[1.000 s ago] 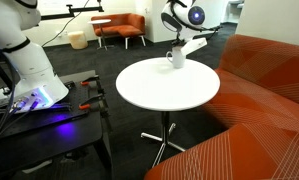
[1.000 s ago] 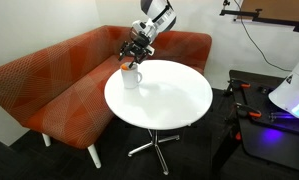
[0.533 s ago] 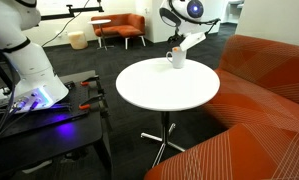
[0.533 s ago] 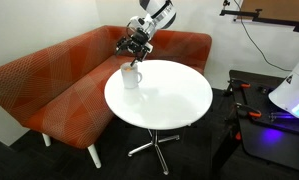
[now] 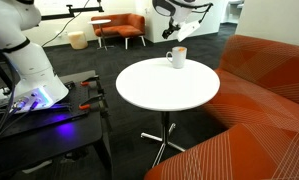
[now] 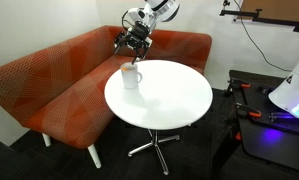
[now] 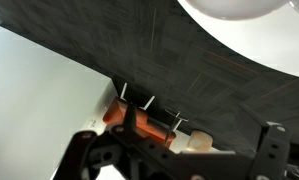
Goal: Put the marker in the mug
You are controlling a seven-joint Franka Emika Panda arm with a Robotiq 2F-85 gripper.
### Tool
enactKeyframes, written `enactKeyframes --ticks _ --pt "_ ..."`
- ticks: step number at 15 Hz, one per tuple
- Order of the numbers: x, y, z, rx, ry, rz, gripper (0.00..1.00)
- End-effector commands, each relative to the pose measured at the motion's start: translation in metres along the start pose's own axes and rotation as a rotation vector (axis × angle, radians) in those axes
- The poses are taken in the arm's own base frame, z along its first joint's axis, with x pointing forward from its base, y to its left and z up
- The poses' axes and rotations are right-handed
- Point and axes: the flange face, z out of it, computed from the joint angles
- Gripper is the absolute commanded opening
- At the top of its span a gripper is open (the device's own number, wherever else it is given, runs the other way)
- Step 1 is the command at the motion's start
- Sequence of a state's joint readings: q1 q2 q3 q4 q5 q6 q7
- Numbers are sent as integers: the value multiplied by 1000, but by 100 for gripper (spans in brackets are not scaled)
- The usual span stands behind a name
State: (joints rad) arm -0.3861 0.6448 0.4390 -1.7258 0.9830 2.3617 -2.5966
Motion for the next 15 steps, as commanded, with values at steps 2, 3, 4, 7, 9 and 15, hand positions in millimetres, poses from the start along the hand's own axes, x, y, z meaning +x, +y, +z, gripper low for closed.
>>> enactKeyframes --ticks 2,3,4,7,9,15 --pt "45 -10 -12 42 -41 -97 100" --pt "54 -12 -12 48 -46 -115 100" --pt "62 -14 -13 55 -49 -133 100" --pt "83 -22 -15 70 -68 -187 100" --pt "94 -27 -15 75 -76 -222 100" --pt "93 -27 -9 86 -41 -213 100"
